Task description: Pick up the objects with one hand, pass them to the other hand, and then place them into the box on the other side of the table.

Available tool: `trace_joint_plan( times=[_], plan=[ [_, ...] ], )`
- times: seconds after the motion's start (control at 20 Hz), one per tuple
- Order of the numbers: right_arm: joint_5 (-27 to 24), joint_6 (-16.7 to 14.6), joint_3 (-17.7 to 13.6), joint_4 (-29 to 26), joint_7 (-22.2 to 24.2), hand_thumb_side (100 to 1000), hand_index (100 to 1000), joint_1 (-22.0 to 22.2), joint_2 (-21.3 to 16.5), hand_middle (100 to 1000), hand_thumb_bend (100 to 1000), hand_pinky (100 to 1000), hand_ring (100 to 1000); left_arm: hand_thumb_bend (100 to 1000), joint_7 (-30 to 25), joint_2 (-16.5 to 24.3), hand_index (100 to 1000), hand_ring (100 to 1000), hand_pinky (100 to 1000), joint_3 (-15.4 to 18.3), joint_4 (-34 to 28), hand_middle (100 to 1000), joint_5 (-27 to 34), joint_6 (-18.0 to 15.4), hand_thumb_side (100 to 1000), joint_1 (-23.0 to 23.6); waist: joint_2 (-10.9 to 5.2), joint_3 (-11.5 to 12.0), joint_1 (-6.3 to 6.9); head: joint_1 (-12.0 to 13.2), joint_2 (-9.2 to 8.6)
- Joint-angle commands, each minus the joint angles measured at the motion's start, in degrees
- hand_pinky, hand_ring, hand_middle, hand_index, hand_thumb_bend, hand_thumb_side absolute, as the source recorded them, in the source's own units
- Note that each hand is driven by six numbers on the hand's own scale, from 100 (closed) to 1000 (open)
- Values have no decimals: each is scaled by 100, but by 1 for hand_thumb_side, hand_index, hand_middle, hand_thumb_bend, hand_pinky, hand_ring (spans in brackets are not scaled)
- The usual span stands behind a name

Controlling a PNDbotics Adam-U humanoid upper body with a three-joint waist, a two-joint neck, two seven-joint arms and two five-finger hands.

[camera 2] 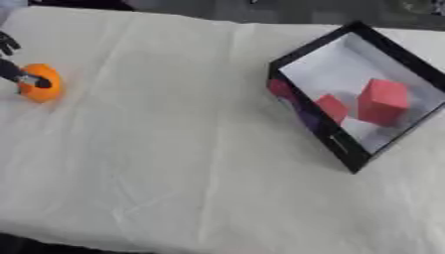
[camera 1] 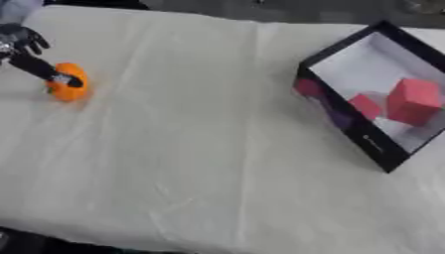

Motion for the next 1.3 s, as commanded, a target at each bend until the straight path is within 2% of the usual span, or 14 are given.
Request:
trace_joint_plan(
  times=[0.05, 0.5, 0.55, 0.7, 0.9, 1.0, 1.1, 1.2, 1.3],
  plan=[
    [32, -1, -84, -77, -14, 482, 1000, -43, -218, 1000, 100, 948, 983, 811, 21, 220, 870, 834, 864, 107, 130, 770, -242, 118, 417, -143, -163, -11, 55, 19, -48],
    [109, 1, -53, -83, -4, 475, 1000, -11, -188, 1000, 100, 948, 983, 764, 48, 64, 843, 835, 861, 91, 644, 769, -614, 192, 412, -229, -147, -45, 46, 79, -43],
    [116, 3, -49, -82, -3, 474, 1000, -8, -184, 1000, 100, 948, 983, 750, 38, 47, 816, 835, 860, 85, 695, 768, -666, 190, 407, -236, -146, -46, 46, 85, -44],
    [140, 3, -38, -84, 1, 472, 1000, 1, -178, 1000, 100, 948, 982, 737, -95, 7, 799, 840, 860, 45, 836, 772, -826, 155, 418, -251, -143, -49, 43, 91, -42],
    [169, 3, -26, -84, 4, 470, 1000, 20, -174, 1000, 100, 948, 982, 684, -313, -24, 758, 836, 853, 13, 920, 766, -1078, 95, 387, -276, -143, -43, 40, 104, -33],
    [179, 3, -21, -85, 6, 470, 1000, 27, -171, 1000, 100, 949, 982, 615, -392, -43, 729, 835, 852, 3, 941, 763, -1161, 71, 367, -283, -145, -42, 38, 109, -34],
    [185, 1, -18, -88, 7, 471, 1000, 34, -173, 1000, 100, 949, 982, 494, -478, -59, 700, 832, 851, 5, 957, 757, -1186, 49, 310, -289, -147, -41, 36, 114, -36],
    [187, -1, -15, -95, 7, 469, 1000, 41, -178, 1000, 100, 949, 982, 363, -557, -70, 662, 827, 849, 16, 962, 748, -1153, 35, 232, -291, -150, -40, 36, 117, -31],
    [189, 1, -13, -97, 6, 469, 1000, 48, -183, 1000, 100, 948, 982, 293, -626, -69, 637, 821, 846, 24, 951, 744, -1075, 27, 137, -292, -153, -37, 38, 112, -28]
  ],
)
